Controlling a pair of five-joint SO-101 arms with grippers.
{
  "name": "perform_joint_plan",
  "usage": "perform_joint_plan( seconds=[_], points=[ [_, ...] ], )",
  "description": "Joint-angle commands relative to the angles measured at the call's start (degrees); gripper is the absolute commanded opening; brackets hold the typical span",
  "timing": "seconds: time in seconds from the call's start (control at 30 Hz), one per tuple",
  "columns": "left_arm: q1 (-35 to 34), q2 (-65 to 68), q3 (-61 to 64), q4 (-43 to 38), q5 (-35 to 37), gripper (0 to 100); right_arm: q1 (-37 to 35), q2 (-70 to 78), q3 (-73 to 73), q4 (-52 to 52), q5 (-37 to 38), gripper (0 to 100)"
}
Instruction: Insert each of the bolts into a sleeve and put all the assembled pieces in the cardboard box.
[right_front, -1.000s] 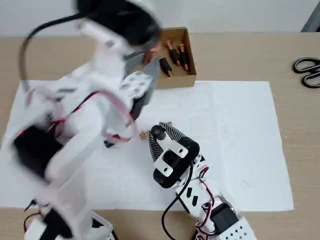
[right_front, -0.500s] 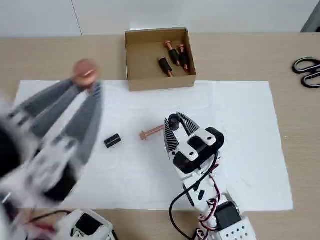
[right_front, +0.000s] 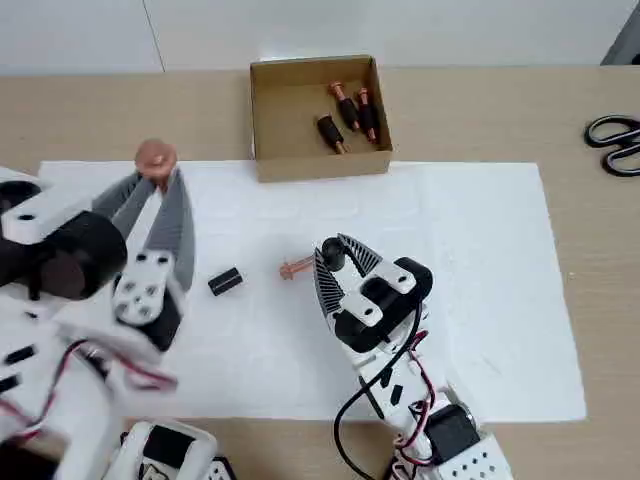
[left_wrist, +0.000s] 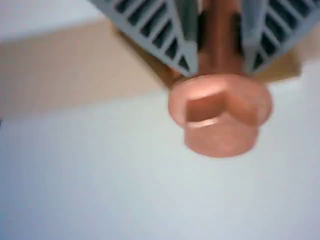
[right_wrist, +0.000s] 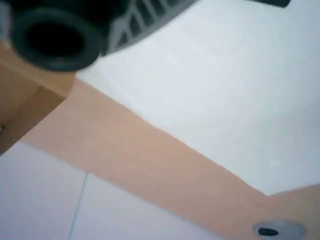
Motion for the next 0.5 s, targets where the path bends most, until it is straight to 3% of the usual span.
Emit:
perform_joint_plan(
  seconds=[0.0, 0.1, 0.17, 0.33, 0.47],
  points=[
    [1.41, -5.54, 18.15, -23.74, 10.37, 1, -0.13, -1.10, -1.58, -0.04, -0.26, 0.3],
    [6.33, -7.21, 25.80, -31.74, 19.60, 1, -0.13, -1.10, -0.53, -1.71, -0.44, 0.3],
    [7.91, -7.12, 27.91, -35.25, 20.92, 1, -0.40, -1.10, 0.53, -2.77, -0.44, 0.3],
    [8.53, -4.57, 29.58, -39.21, 20.48, 1, -2.77, -1.10, 0.97, -3.12, -0.53, 0.3],
    [14.07, -0.53, 29.58, -39.30, 12.48, 1, -5.49, -1.10, 0.62, -3.21, -0.53, 0.3]
  ],
)
